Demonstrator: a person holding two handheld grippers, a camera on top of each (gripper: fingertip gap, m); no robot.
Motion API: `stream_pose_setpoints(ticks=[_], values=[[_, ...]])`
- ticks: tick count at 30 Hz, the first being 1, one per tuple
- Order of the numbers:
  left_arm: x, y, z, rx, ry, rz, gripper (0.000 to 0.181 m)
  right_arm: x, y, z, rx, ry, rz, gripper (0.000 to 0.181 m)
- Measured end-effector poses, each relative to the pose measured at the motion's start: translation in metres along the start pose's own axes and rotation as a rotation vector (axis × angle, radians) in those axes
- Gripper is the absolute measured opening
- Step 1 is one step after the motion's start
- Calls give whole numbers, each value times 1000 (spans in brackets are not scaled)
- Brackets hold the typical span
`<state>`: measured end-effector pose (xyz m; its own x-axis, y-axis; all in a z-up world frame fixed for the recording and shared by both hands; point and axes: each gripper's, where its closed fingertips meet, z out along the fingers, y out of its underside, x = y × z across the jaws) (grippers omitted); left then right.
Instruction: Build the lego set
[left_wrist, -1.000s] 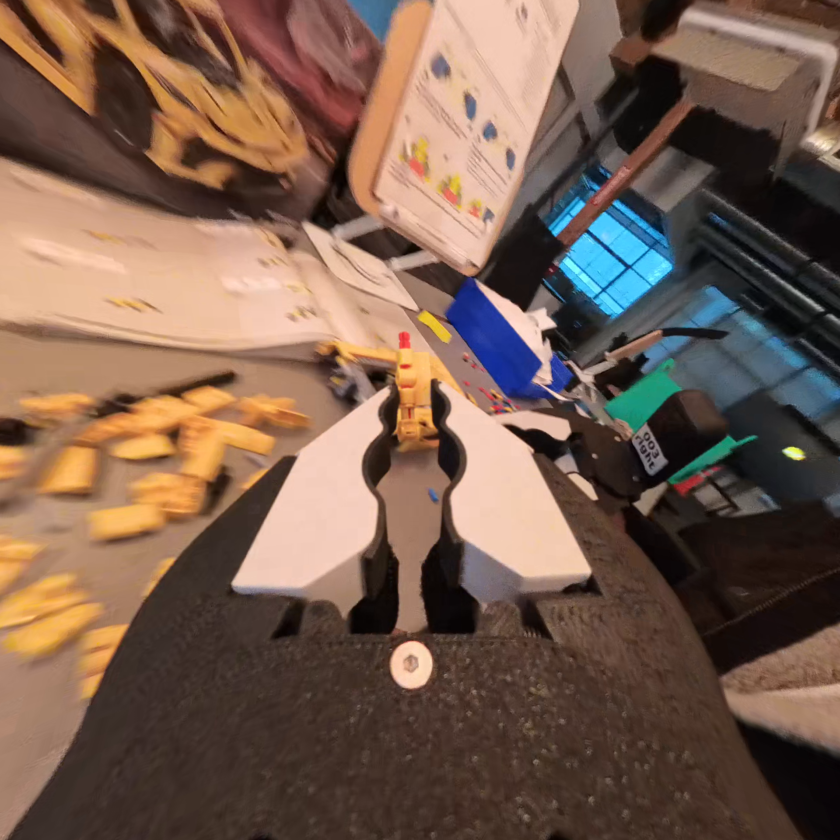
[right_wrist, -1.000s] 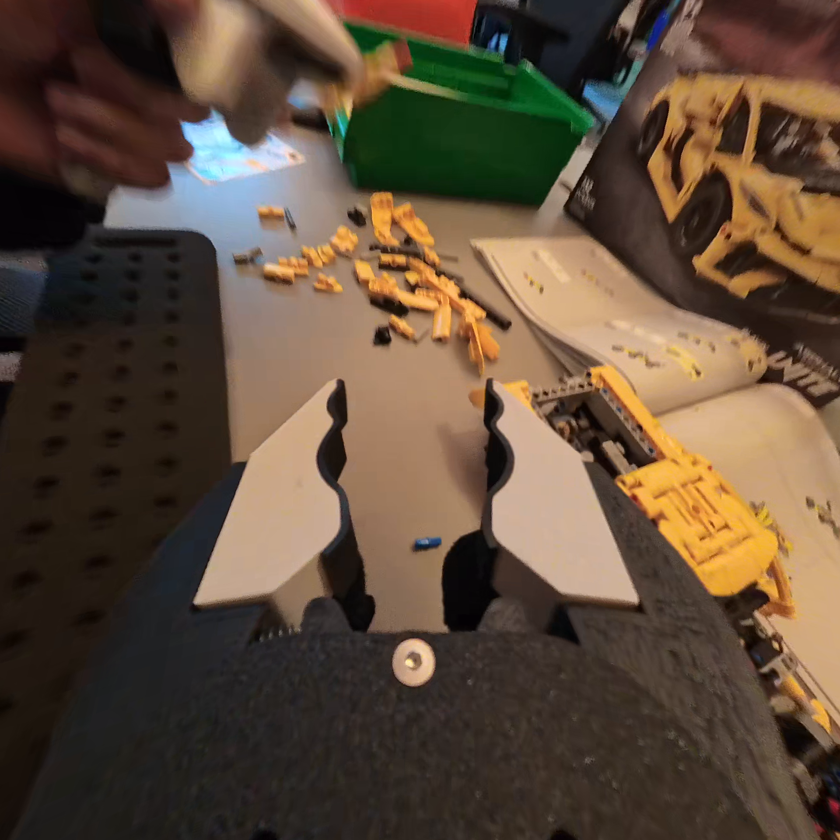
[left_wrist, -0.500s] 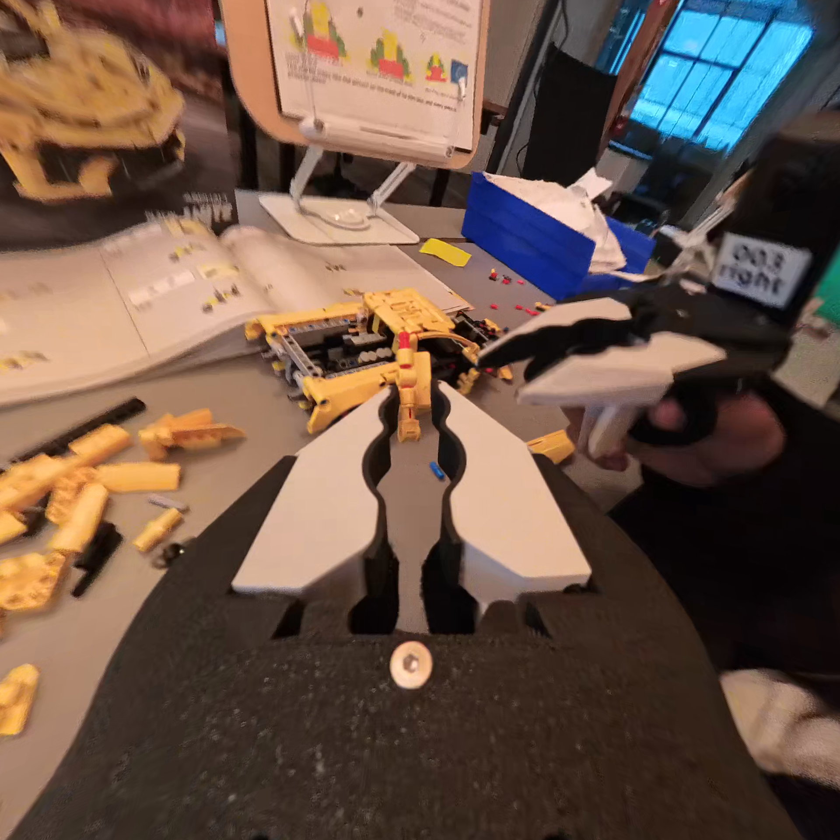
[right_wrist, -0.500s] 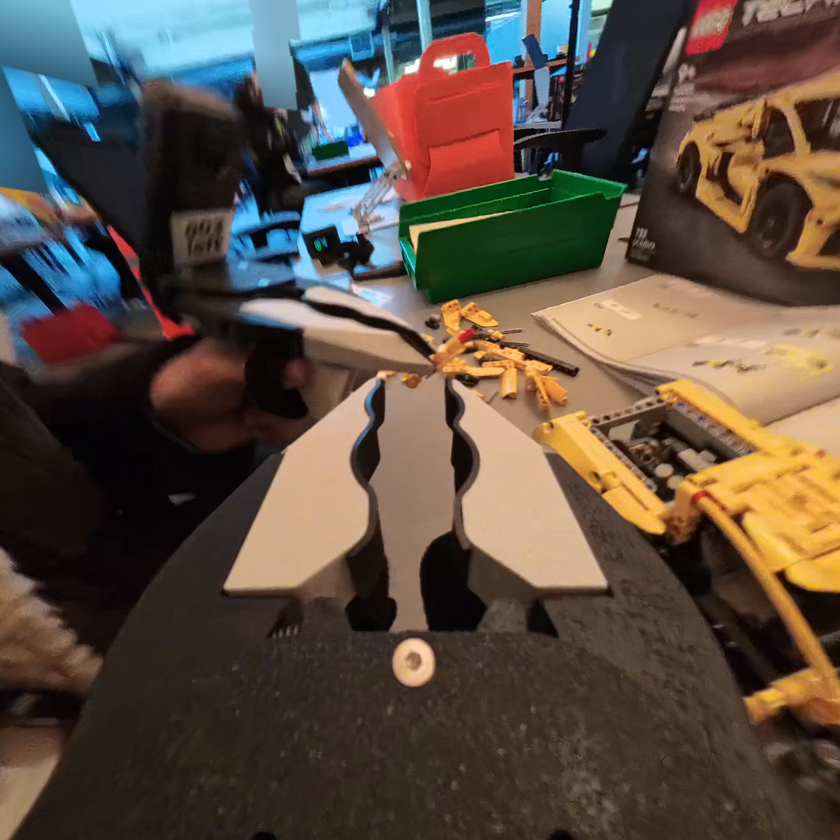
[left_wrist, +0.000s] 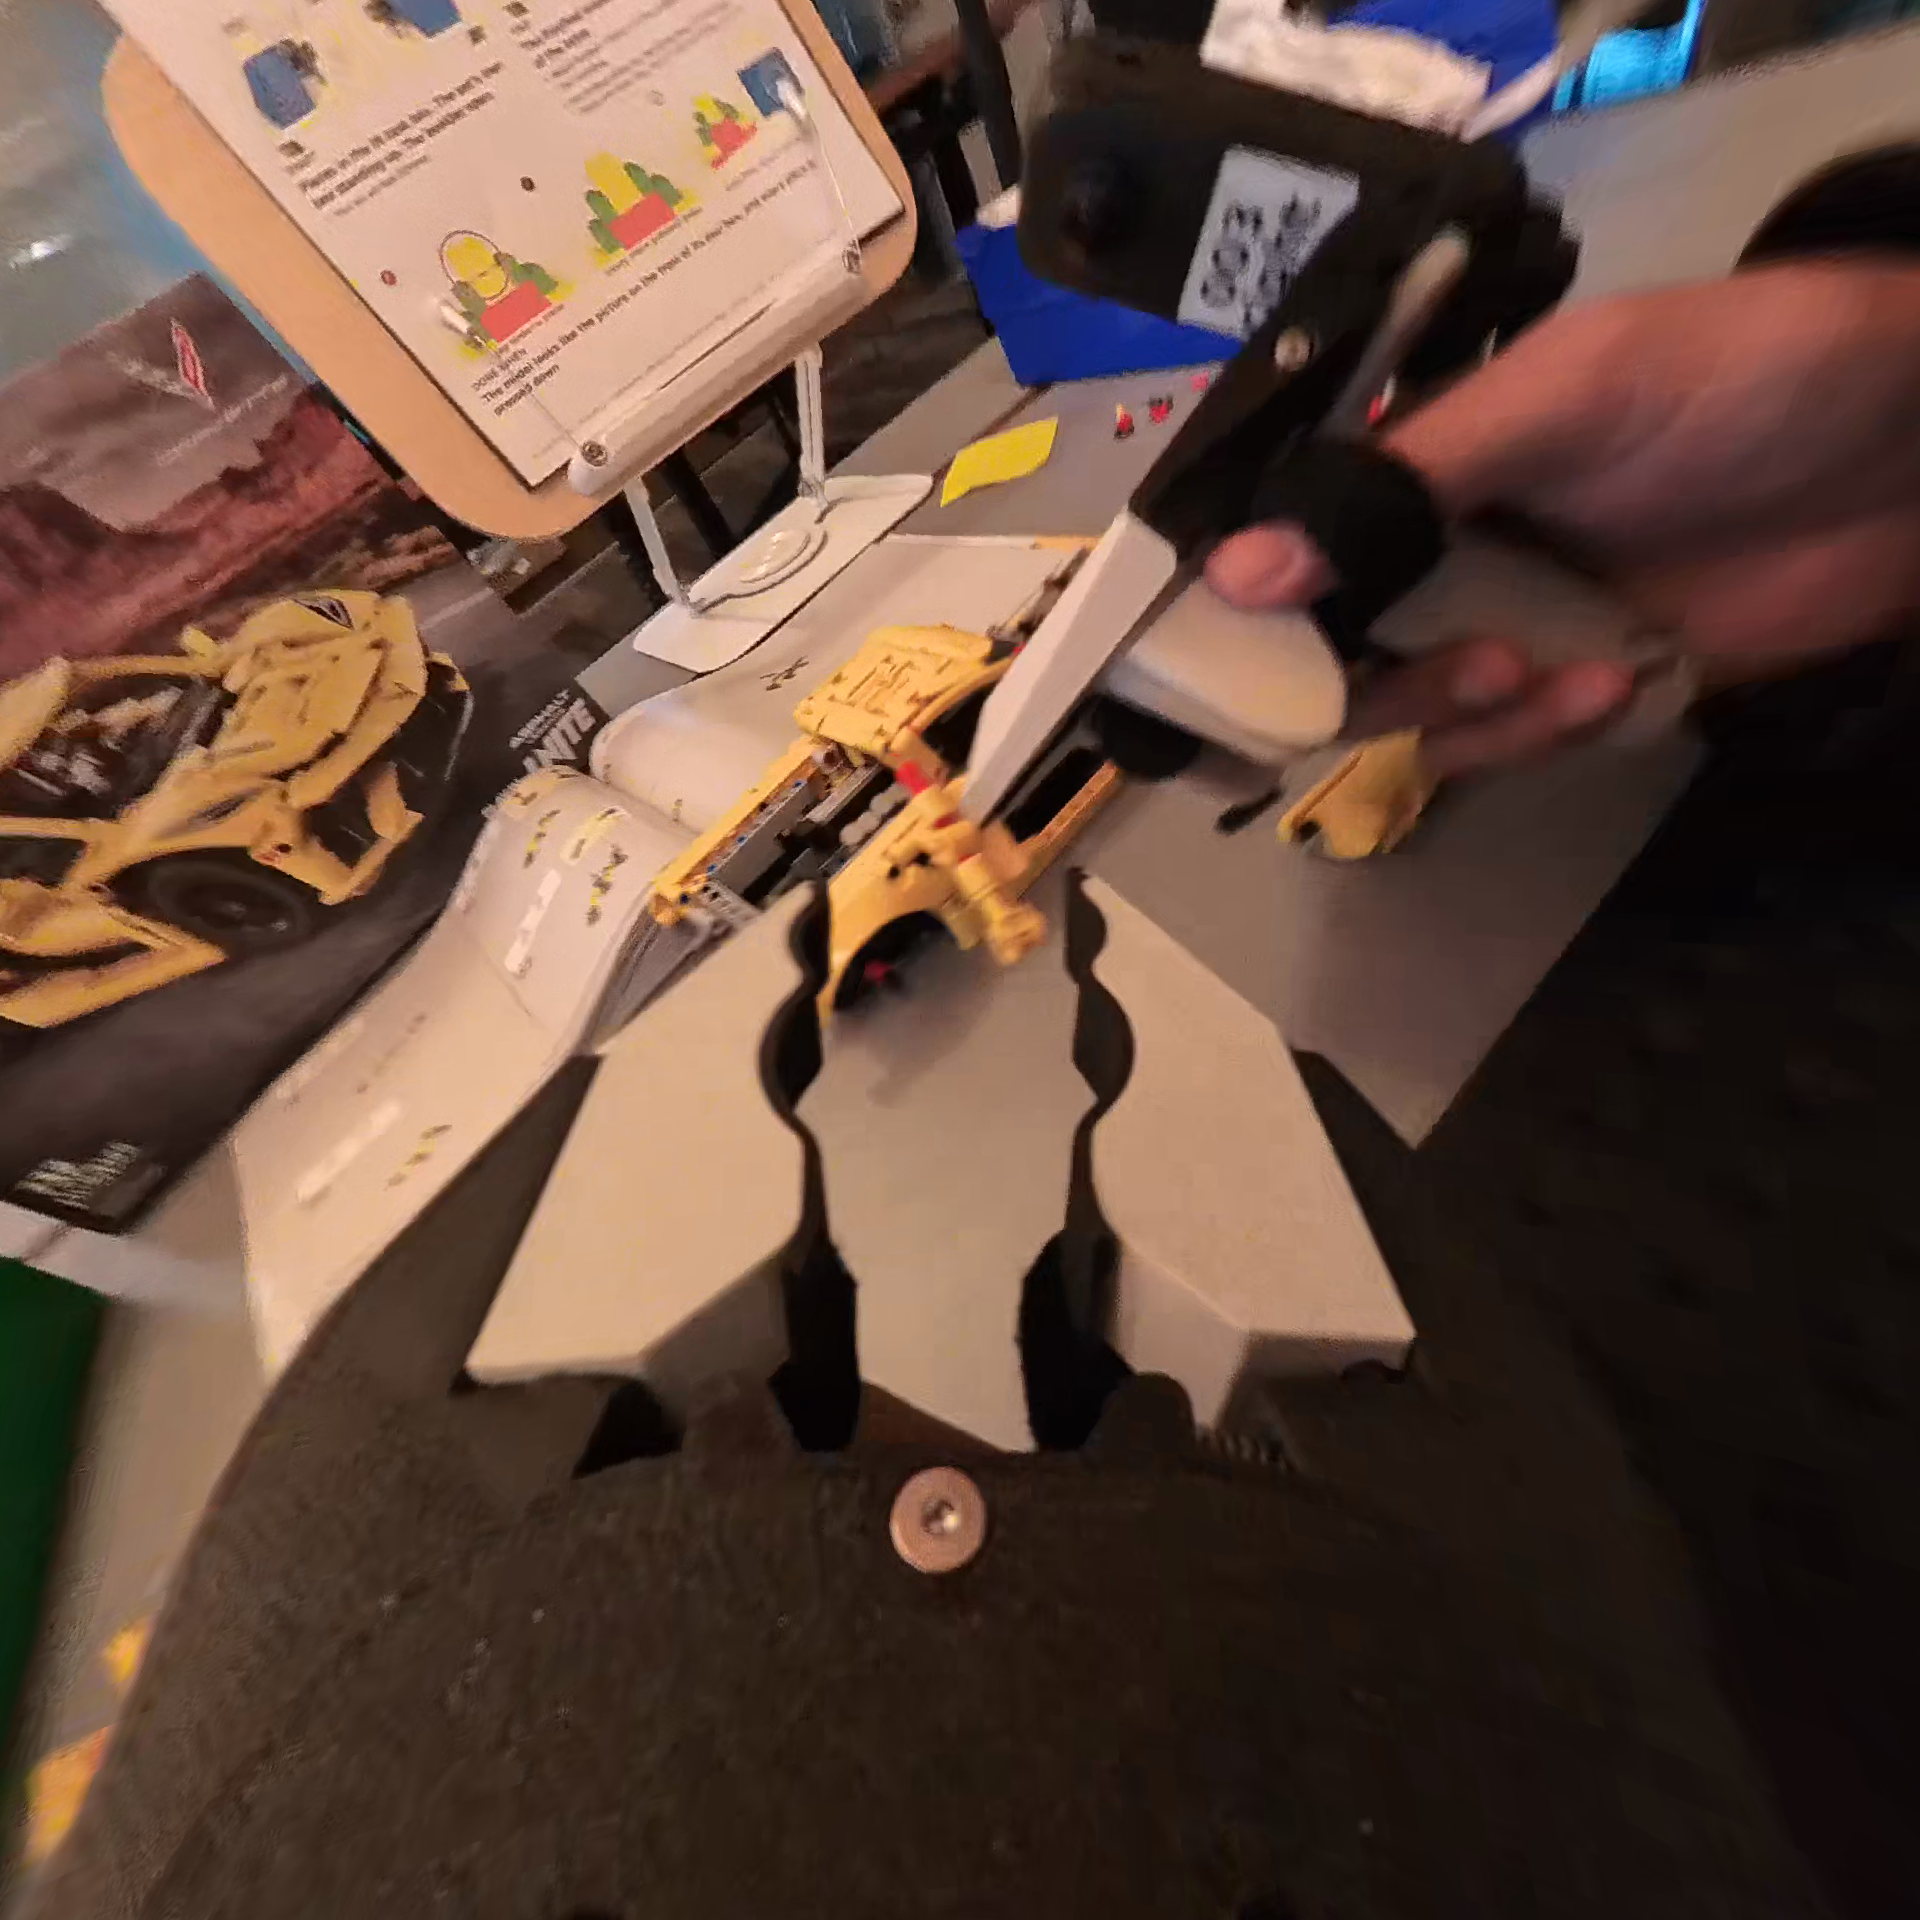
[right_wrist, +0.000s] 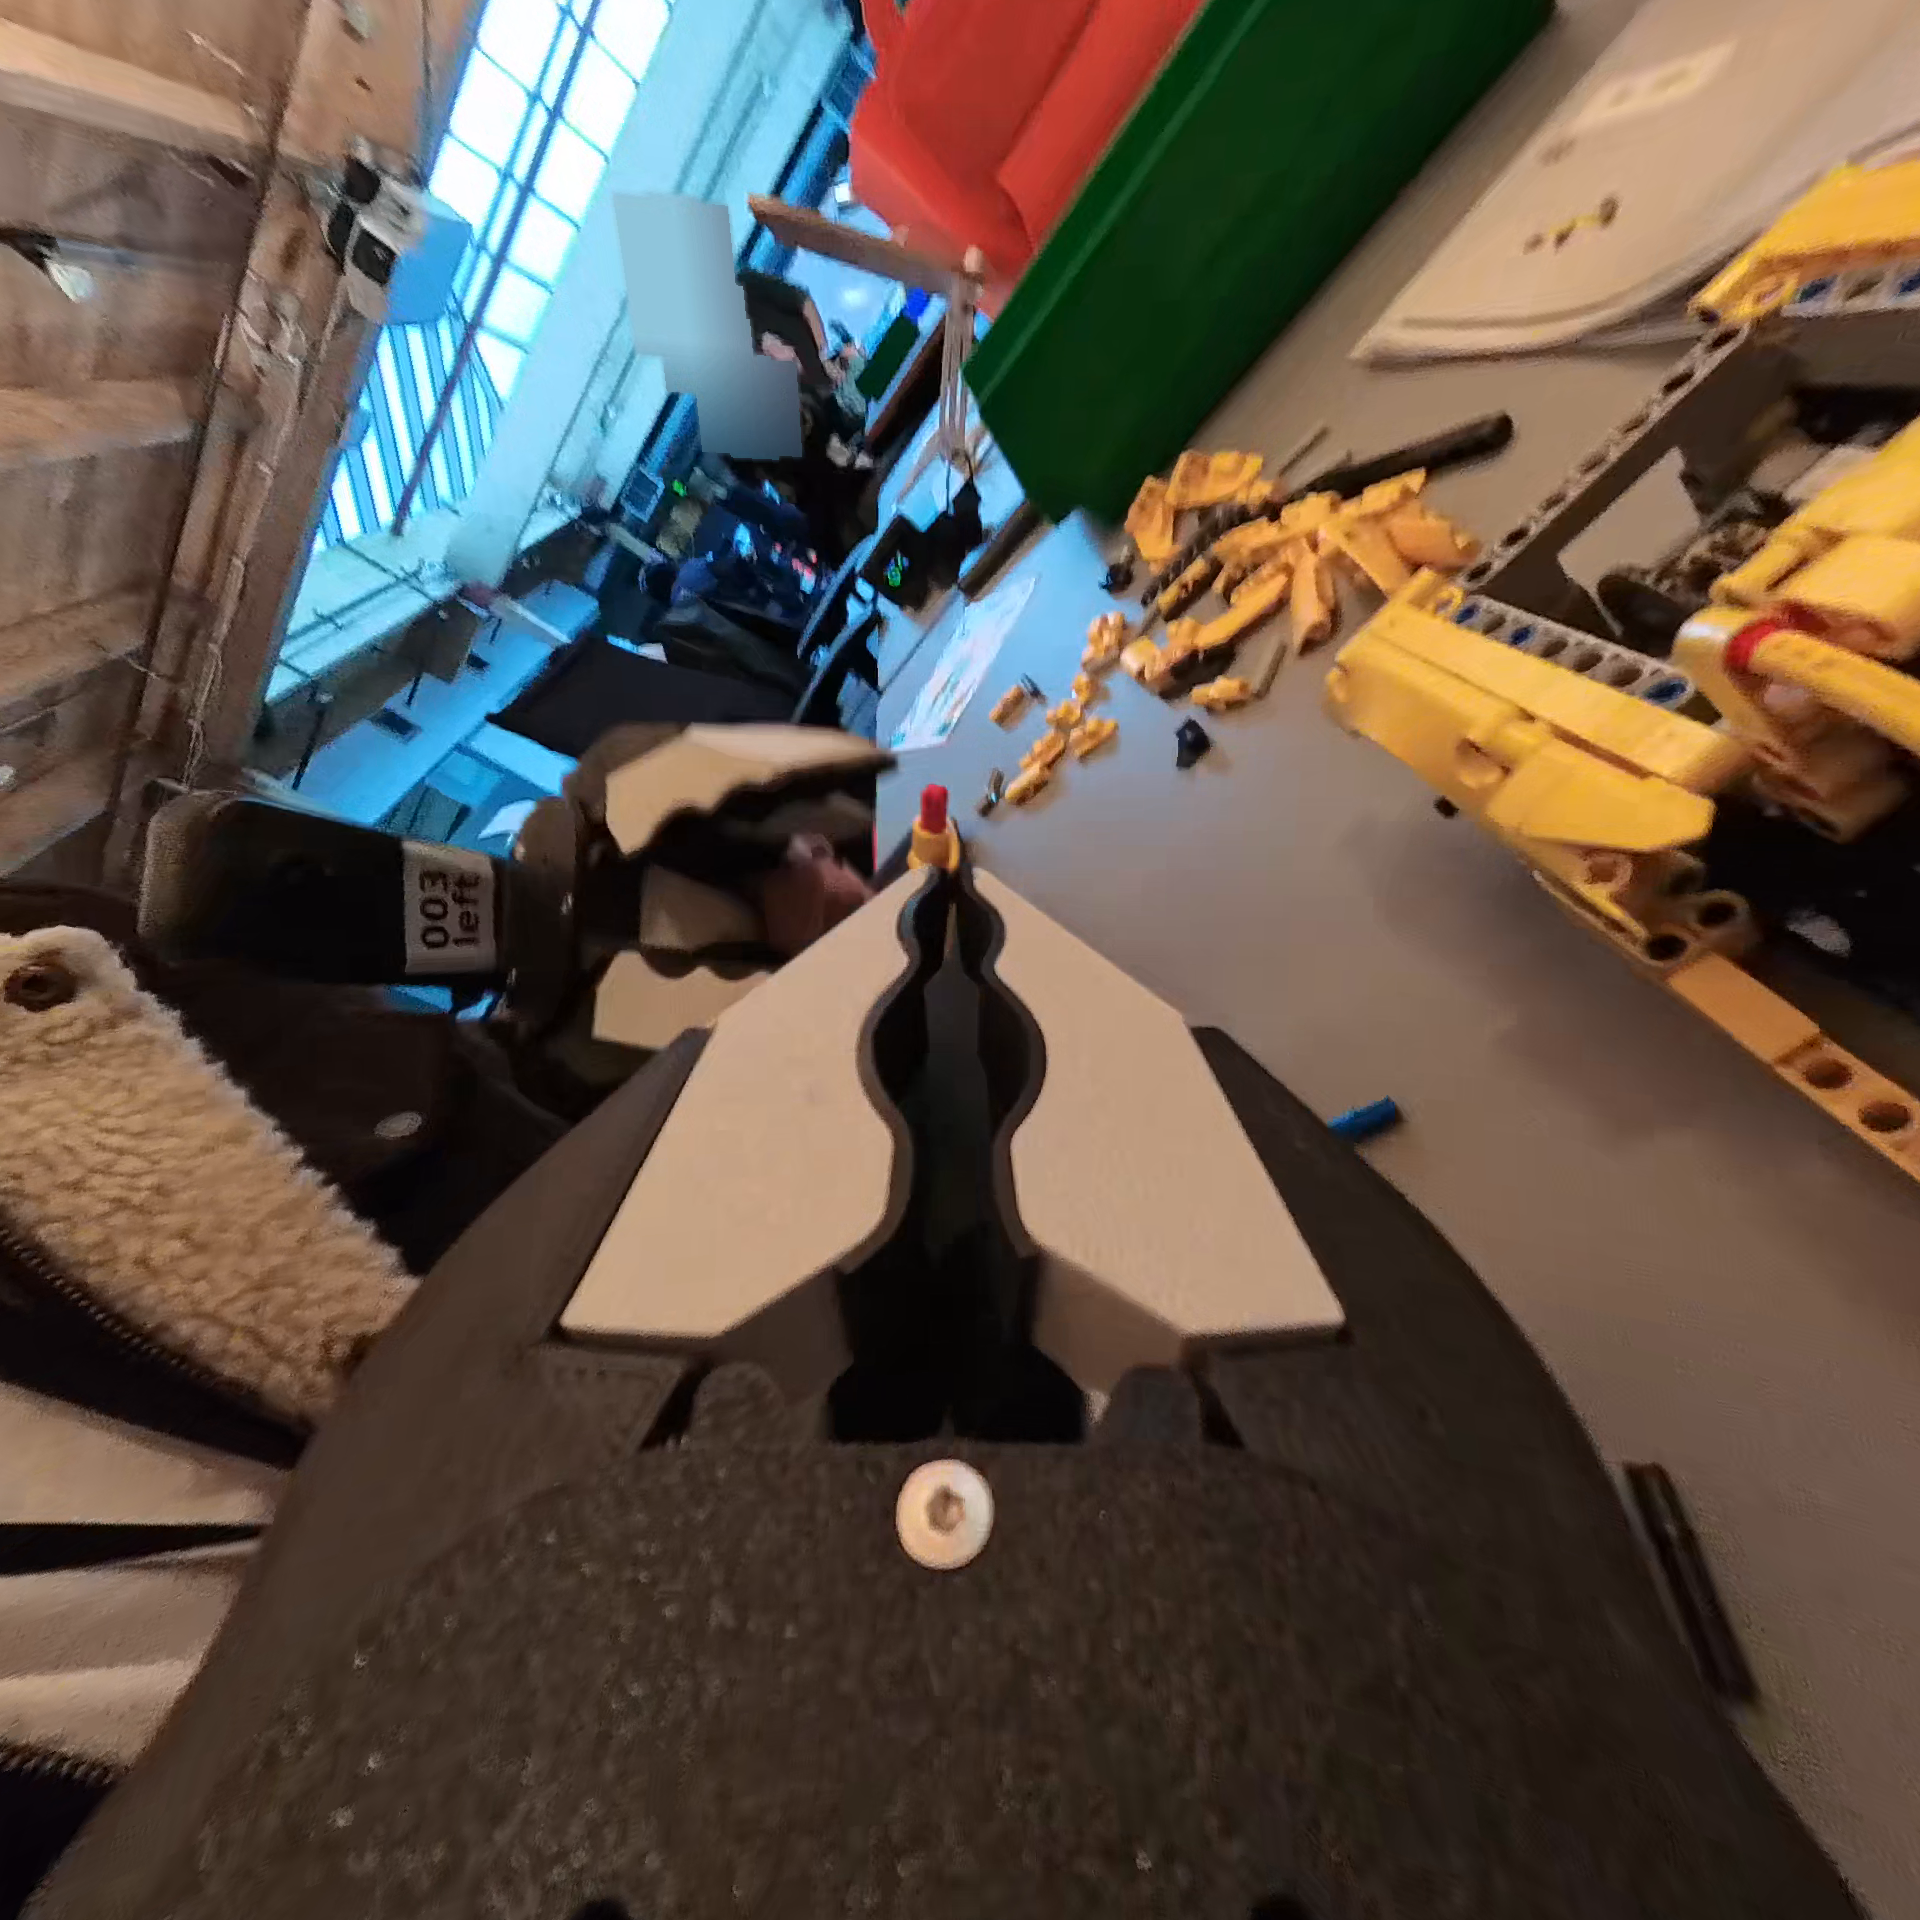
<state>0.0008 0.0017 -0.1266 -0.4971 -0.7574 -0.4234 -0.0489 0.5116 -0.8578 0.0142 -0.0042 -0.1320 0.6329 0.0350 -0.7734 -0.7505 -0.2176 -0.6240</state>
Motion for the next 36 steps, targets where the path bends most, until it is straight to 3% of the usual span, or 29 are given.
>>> stream_pose_setpoints(ticks=[2,5,11,16,19,27,36], values=[[1,14,-4,-73,69,182,66,-2,10,-2,-93,-27,40,0],[17,20,-12,-62,232,355,70,-7,25,-3,-219,-57,66,0],[47,6,-19,15,500,327,70,-15,41,-1,-309,-90,94,0],[45,6,-9,7,503,266,70,-19,40,1,-309,-110,105,0],[46,5,-10,35,495,275,51,-21,42,1,-317,-125,116,0],[49,10,-9,24,526,229,49,-16,46,2,-323,-119,131,0],[42,12,-4,31,440,255,49,-11,42,5,-278,-114,143,0]])
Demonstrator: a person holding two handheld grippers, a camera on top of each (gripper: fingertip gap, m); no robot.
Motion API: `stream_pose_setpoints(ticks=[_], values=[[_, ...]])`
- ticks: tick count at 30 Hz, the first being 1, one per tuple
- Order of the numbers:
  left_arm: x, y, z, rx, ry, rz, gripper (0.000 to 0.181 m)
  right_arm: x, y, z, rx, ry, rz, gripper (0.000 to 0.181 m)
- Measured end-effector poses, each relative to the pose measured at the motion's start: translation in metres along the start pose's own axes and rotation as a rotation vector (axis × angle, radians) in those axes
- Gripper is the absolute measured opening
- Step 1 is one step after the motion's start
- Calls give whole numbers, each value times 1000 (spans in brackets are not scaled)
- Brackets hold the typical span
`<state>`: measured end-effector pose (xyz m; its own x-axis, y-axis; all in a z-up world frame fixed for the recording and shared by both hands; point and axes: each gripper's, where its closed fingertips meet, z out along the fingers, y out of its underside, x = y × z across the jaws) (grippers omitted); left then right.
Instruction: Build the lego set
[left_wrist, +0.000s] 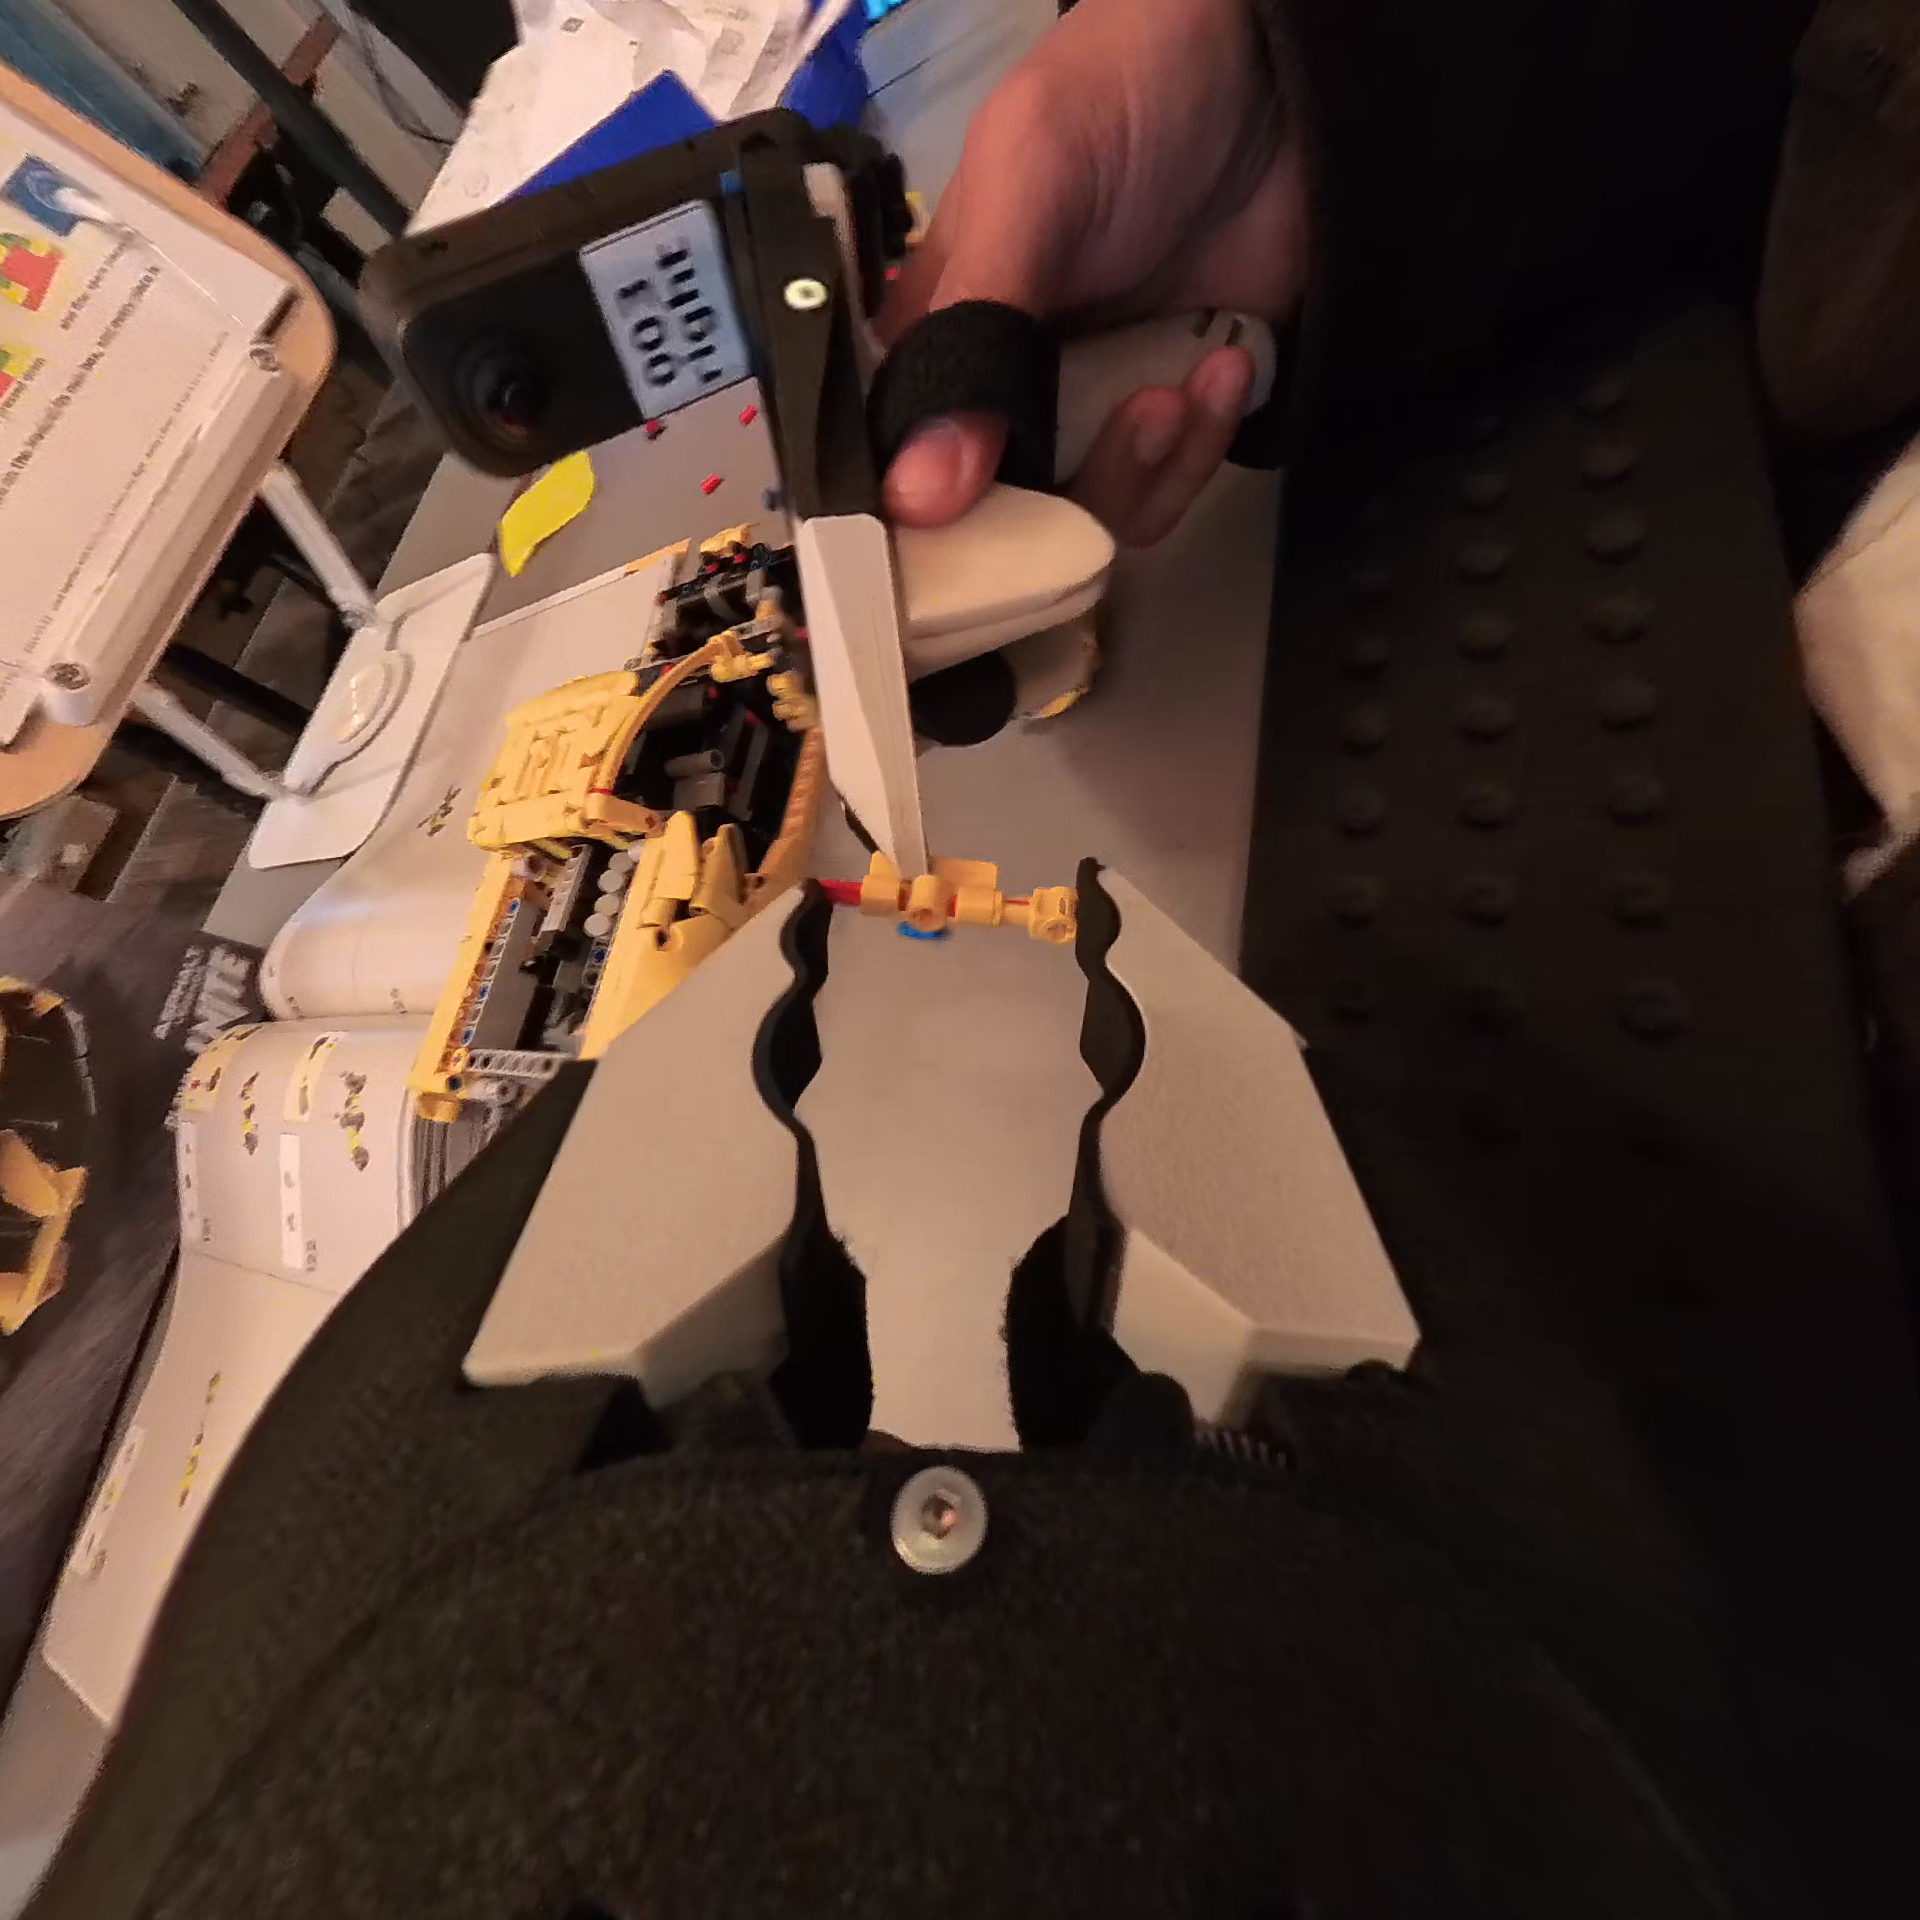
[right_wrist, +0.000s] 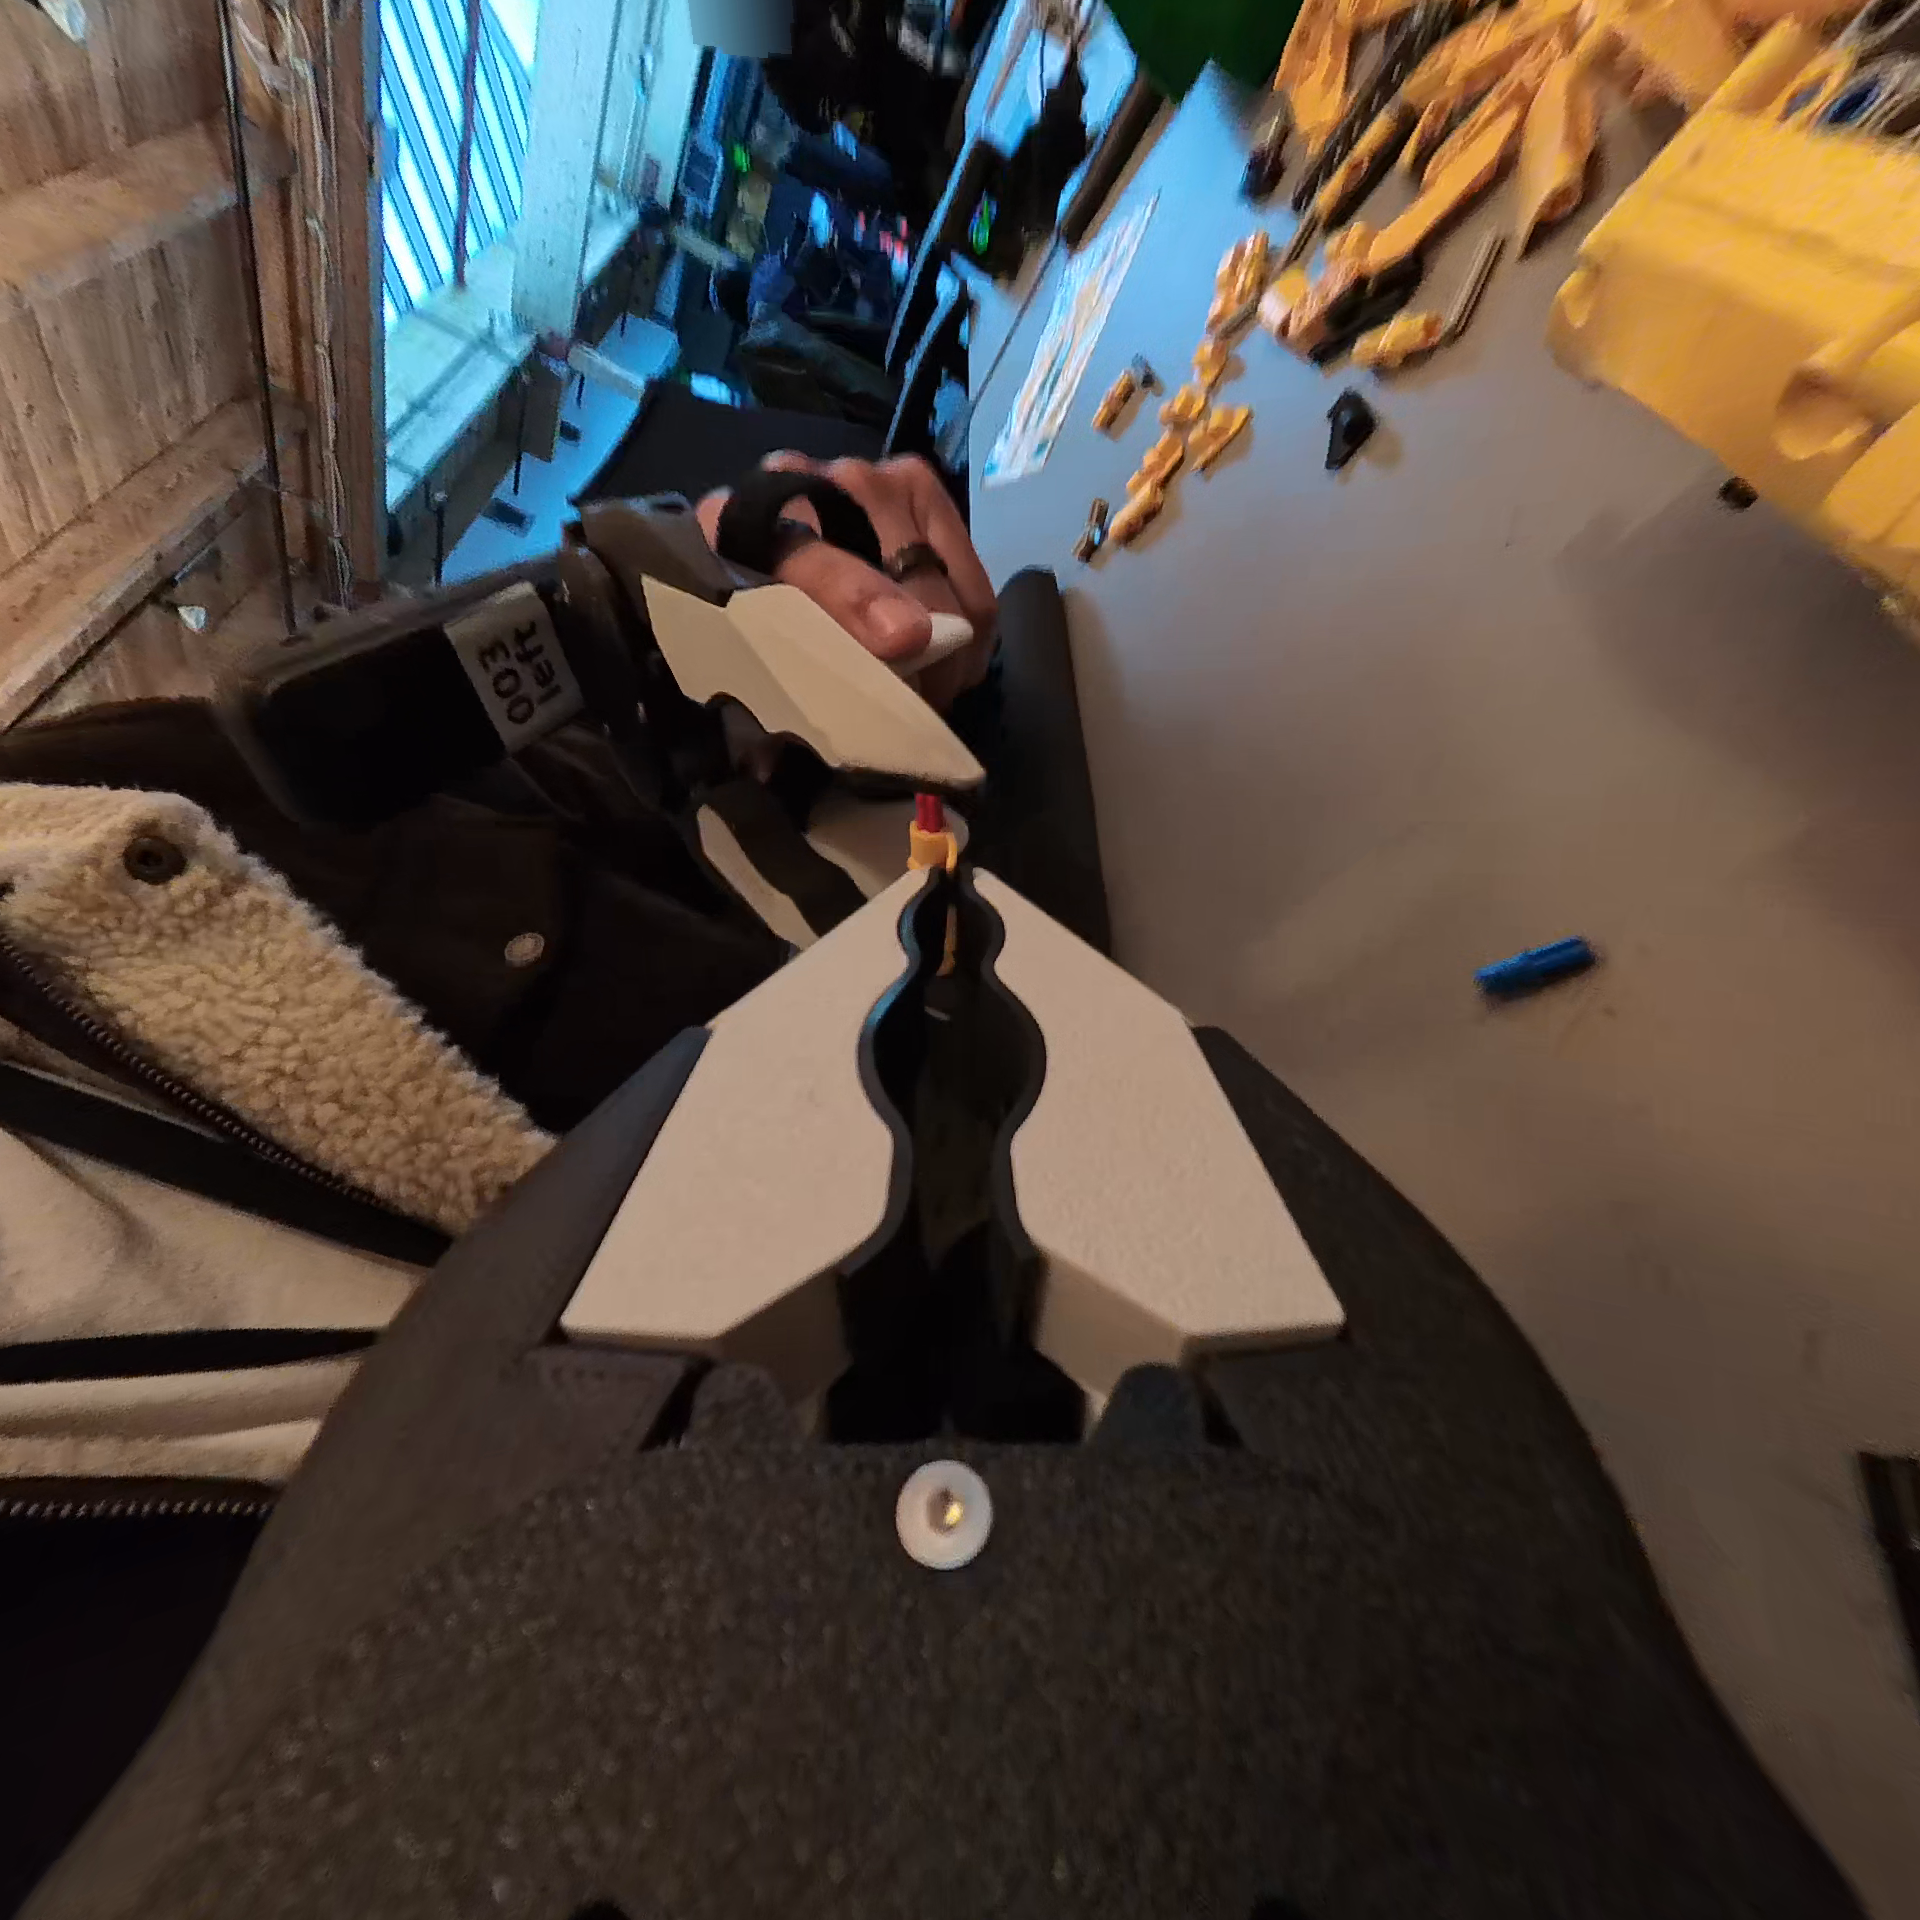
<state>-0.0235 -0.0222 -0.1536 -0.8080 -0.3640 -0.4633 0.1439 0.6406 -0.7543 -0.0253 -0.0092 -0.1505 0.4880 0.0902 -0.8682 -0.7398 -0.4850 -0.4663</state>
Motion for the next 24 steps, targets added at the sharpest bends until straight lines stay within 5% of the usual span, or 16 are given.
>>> stream_pose_setpoints(ticks=[6,14,18,24], values=[[-23,-5,4,24,-170,-160,49,0,-16,-7,97,-16,-21,0],[7,-34,-25,257,246,-379,49,-24,26,-3,-250,-199,-19,0],[22,-38,-33,278,395,-331,22,-35,42,-4,-381,-255,-43,0],[31,-44,-42,281,504,-281,23,-39,48,-6,-437,-271,-60,0]])
